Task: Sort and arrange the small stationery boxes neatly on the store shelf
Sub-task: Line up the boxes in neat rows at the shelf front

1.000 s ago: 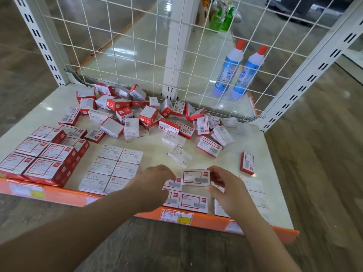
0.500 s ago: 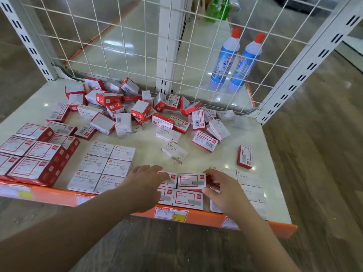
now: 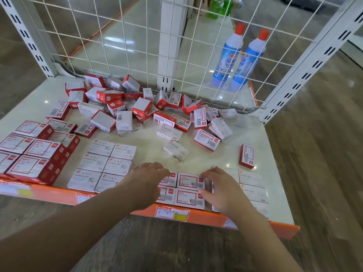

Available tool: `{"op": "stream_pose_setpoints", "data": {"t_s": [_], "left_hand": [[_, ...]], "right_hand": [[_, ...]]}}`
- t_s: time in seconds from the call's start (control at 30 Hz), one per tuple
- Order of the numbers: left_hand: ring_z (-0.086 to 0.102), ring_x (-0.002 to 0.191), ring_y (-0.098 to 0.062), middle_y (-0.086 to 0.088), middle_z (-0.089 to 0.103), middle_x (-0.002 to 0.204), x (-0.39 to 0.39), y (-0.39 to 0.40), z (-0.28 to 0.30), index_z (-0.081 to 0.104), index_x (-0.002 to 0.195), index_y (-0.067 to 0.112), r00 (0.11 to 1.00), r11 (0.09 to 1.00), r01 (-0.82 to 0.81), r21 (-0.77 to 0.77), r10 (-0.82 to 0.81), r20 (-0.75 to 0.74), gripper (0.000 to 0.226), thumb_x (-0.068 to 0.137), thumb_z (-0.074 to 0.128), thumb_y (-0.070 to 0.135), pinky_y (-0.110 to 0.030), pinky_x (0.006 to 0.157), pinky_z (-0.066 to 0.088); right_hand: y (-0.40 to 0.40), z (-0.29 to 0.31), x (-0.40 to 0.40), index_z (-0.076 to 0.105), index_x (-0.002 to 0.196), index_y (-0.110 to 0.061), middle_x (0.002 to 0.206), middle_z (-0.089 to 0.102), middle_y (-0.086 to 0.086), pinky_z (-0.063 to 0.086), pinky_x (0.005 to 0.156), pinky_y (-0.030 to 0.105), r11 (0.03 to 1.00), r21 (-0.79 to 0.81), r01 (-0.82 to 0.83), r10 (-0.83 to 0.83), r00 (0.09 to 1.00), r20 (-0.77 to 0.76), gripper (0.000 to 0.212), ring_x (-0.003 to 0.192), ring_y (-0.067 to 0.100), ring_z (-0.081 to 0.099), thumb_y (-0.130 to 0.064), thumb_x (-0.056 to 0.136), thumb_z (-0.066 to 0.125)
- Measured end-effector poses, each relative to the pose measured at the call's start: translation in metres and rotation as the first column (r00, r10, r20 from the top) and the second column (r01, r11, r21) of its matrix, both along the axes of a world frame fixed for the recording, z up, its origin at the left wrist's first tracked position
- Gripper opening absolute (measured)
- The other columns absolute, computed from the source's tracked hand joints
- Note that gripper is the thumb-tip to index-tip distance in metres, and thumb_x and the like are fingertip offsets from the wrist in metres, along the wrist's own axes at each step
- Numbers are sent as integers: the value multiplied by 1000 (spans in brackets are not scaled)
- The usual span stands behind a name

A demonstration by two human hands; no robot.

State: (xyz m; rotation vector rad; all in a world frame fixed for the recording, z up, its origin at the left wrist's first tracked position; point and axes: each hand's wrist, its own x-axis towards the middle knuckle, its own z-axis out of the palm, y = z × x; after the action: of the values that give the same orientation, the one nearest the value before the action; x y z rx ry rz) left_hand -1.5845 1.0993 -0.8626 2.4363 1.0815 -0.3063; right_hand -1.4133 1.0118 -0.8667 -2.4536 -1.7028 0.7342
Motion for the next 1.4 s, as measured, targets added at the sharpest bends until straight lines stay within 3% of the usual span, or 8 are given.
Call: {"op": "stream_pose_setpoints", "data": {"t_s": [0.27,0.8,0.97,1.1,1.3,1.4], "left_hand": [[24,138,-15,10,27,150,1,2,-2,24,145,33,998,999,53,1,-53,-17,57,94,50,24,-37,112,23],[33,132,-12,12,34,144,6,7,-7,34,140,33,995,993,101,64,-102,14,55,90,56,26,-34,107,31],[40,122,-11,10,40,136,6,9,-9,40,137,29,996,994,74,79,-78,46,52,88,59,28,-28,100,37],[41,117,-10,9,40,133,3,11,-10,43,134,27,998,997,10,78,-15,60,50,87,60,35,-25,95,39],[40,111,-8,11,42,126,2,17,-10,45,131,29,997,1000,-19,19,17,71,53,83,64,40,-23,91,42],[38,112,-7,11,40,126,1,19,-11,42,131,29,997,1000,-24,1,24,76,55,82,65,39,-23,94,41]], "right_hand": [[8,-11,-7,42,136,-26,136,44,-9,42,98,21,999,2,-53,53,998,-36,44,114,9,49,-28,94,50],[10,-15,-5,46,134,-27,133,47,-11,40,93,18,998,6,-65,65,997,-35,42,109,7,50,-25,92,52],[16,-15,-3,51,128,-27,128,51,-12,35,91,16,1000,22,0,2,995,-95,37,112,6,47,-32,91,53],[29,-11,-7,52,128,-28,134,48,-10,40,101,25,980,105,169,-150,974,-170,36,119,10,47,-28,92,53],[54,-17,-7,52,127,-15,124,54,-1,41,92,26,958,215,188,-163,978,-132,38,111,14,51,-29,91,52],[65,-24,-7,59,102,-11,100,58,1,40,71,23,964,172,201,-176,973,-150,26,91,18,55,-33,88,55]]}}
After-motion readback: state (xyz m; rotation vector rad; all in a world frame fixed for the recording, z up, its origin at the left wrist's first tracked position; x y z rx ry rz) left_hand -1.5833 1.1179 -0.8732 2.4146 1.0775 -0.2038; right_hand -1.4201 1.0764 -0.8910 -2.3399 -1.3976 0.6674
